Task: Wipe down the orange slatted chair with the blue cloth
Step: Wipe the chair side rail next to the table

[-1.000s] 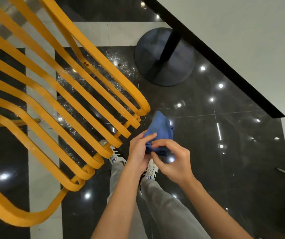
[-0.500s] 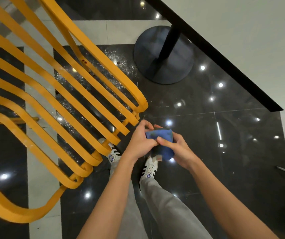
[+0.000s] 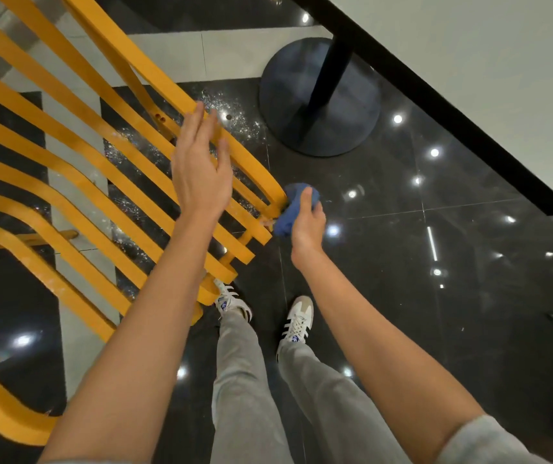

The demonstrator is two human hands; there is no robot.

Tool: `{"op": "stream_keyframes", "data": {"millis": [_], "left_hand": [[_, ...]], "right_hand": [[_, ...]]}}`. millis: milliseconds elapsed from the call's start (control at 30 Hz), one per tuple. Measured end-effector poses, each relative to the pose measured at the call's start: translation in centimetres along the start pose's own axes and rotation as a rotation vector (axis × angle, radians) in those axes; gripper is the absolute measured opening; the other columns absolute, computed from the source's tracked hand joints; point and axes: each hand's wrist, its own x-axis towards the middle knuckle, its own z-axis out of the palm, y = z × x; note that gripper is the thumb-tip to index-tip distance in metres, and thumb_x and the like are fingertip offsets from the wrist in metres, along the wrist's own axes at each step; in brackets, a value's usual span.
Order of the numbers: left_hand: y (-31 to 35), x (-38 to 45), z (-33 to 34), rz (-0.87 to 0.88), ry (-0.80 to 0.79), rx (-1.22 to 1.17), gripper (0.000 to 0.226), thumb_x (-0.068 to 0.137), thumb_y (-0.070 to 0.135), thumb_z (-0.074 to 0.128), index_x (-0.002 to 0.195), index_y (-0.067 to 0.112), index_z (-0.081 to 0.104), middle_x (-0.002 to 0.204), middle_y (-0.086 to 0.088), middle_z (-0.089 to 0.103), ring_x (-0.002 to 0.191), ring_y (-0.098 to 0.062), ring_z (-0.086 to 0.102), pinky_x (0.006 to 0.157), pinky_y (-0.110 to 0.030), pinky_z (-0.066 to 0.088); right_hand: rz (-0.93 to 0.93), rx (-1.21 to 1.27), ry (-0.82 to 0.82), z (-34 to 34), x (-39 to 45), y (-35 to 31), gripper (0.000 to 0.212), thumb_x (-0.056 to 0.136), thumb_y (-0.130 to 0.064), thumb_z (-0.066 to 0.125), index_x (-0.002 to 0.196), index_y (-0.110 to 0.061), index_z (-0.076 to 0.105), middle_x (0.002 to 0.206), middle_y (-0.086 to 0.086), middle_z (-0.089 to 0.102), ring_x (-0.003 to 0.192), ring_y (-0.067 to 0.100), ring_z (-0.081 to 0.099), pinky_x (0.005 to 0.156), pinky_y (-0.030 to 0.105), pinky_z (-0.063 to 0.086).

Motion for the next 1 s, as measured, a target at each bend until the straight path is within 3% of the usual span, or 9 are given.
{"op": "stream_keyframes", "data": {"millis": [133, 233, 300, 333, 467, 633, 767, 900, 1000], "left_hand": [[-1.8, 0.5, 0.9, 0.089, -0.058, 0.161, 0.046, 0.104, 0.038, 0.04, 0.146, 0.019, 0.043, 0.156, 0.002, 0.037, 0.147, -0.016, 0.025, 0.118, -0.04, 0.018], [-2.3, 0.4, 0.9, 0.12, -0.045, 0.148, 0.049, 0.103, 0.041, 0.04, 0.146, 0.018, 0.043, 0.154, 0.002, 0.039, 0.146, -0.015, 0.027, 0.117, -0.035, 0.018], [-2.4, 0.6, 1.0, 0.135, -0.047, 0.156, 0.05, 0.103, 0.041, 0.041, 0.146, 0.018, 0.044, 0.154, 0.002, 0.04, 0.146, -0.016, 0.028, 0.116, -0.036, 0.019], [-2.5, 0.6, 1.0, 0.14, -0.044, 0.155, 0.05, 0.102, 0.041, 0.041, 0.146, 0.017, 0.044, 0.154, 0.002, 0.04, 0.146, -0.016, 0.029, 0.116, -0.036, 0.02], [-3.0, 0.6, 1.5, 0.142, -0.02, 0.151, 0.049, 0.102, 0.04, 0.042, 0.144, 0.015, 0.047, 0.152, 0.001, 0.042, 0.145, -0.018, 0.031, 0.115, -0.038, 0.024], [-3.0, 0.4, 1.7, 0.14, 0.004, 0.116, 0.048, 0.102, 0.038, 0.045, 0.143, 0.015, 0.048, 0.151, 0.001, 0.044, 0.145, -0.017, 0.032, 0.115, -0.035, 0.024], [-3.3, 0.5, 2.1, 0.143, 0.028, 0.079, 0.048, 0.101, 0.038, 0.047, 0.143, 0.015, 0.049, 0.151, 0.001, 0.045, 0.144, -0.017, 0.033, 0.114, -0.033, 0.026], [-3.4, 0.6, 2.0, 0.145, 0.02, 0.071, 0.047, 0.1, 0.037, 0.048, 0.143, 0.016, 0.049, 0.15, 0.002, 0.045, 0.144, -0.017, 0.033, 0.114, -0.038, 0.03], [-3.5, 0.6, 1.8, 0.148, 0.017, 0.065, 0.046, 0.1, 0.037, 0.049, 0.142, 0.017, 0.05, 0.15, 0.002, 0.046, 0.144, -0.017, 0.034, 0.114, -0.04, 0.031]], "right_hand": [[-0.358, -0.175, -0.109, 0.2, -2.6, 2.0, 0.055, 0.104, -0.034, 0.043, 0.154, -0.024, 0.023, 0.151, 0.002, 0.043, 0.136, 0.014, 0.043, 0.112, 0.029, 0.036], [-0.363, -0.182, -0.065, -0.9, -0.7, 3.7, 0.055, 0.101, -0.017, 0.052, 0.152, -0.022, 0.032, 0.145, 0.004, 0.051, 0.131, 0.014, 0.049, 0.104, 0.019, 0.042], [-0.355, -0.16, -0.056, -1.0, 0.3, 3.5, 0.051, 0.099, -0.01, 0.053, 0.147, -0.021, 0.042, 0.138, 0.004, 0.057, 0.127, 0.013, 0.054, 0.105, 0.025, 0.046], [-0.39, -0.158, -0.058, -1.0, 0.2, 3.3, 0.049, 0.099, -0.008, 0.054, 0.145, -0.02, 0.046, 0.134, 0.0, 0.06, 0.124, 0.008, 0.056, 0.105, 0.029, 0.047], [-0.58, -0.182, -0.146, -0.9, -0.3, 2.9, 0.042, 0.099, -0.008, 0.053, 0.141, -0.014, 0.049, 0.13, -0.021, 0.055, 0.122, -0.01, 0.051, 0.1, 0.013, 0.041], [-0.552, -0.285, -0.21, -2.1, 1.6, 3.1, 0.035, 0.1, -0.013, 0.046, 0.134, -0.02, 0.054, 0.126, -0.004, 0.063, 0.119, 0.014, 0.059, 0.101, 0.046, 0.048], [-0.744, -0.322, -0.3, 0.2, 0.3, -0.4, 0.03, 0.101, -0.013, 0.048, 0.131, -0.015, 0.057, 0.13, -0.003, 0.061, 0.119, 0.011, 0.057, 0.099, 0.031, 0.049], [-0.767, -0.514, -0.364, 2.3, 1.0, -3.4, 0.031, 0.105, -0.031, 0.041, 0.13, -0.026, 0.056, 0.121, -0.01, 0.065, 0.107, 0.008, 0.061, 0.09, 0.037, 0.052], [-0.709, -0.421, -0.431, 0.1, 2.1, -1.9, 0.033, 0.105, -0.026, 0.041, 0.132, -0.015, 0.056, 0.12, -0.001, 0.067, 0.11, 0.013, 0.064, 0.094, 0.038, 0.051]]}}
